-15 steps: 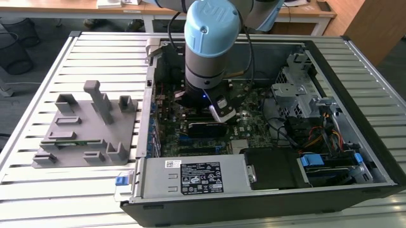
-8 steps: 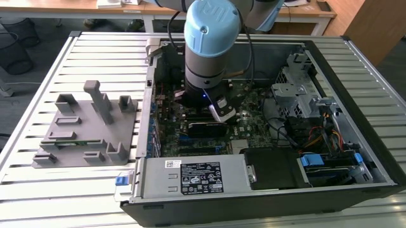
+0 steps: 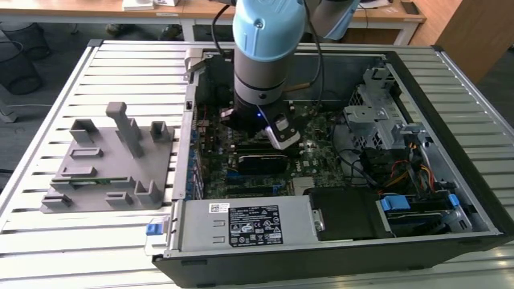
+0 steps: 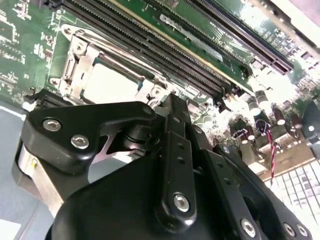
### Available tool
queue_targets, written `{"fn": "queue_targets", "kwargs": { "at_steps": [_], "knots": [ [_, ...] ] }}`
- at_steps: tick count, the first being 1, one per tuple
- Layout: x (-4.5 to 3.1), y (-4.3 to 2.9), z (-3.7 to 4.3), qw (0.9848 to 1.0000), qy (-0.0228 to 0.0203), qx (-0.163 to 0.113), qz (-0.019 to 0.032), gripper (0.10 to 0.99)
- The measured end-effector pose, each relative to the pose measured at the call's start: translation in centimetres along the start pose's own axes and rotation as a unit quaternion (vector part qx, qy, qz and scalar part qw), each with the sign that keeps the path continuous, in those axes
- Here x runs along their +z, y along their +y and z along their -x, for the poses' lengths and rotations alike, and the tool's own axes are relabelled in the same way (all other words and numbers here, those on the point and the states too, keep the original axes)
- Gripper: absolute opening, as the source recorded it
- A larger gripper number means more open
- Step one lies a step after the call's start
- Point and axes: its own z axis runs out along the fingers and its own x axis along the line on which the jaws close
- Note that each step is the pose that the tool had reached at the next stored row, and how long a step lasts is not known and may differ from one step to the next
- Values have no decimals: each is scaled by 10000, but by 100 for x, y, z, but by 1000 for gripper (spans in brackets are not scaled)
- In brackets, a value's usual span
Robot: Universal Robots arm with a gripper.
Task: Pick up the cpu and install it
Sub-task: 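Install the second cpu locking lever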
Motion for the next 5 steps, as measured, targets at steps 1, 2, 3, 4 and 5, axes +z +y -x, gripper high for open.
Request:
{"fn": "queue_targets", "kwargs": {
  "at_steps": [1, 2, 3, 4, 5],
  "knots": [
    [-23, 7, 0, 10000, 0, 0, 0, 106],
    [-43, 13, -1, 10000, 0, -1, 0, 106],
    [-49, 15, 0, 10000, 0, -1, 0, 106],
    [-49, 15, 0, 10000, 0, -1, 1, 106],
    [-49, 15, 0, 10000, 0, -1, 1, 106]
  ]
}}
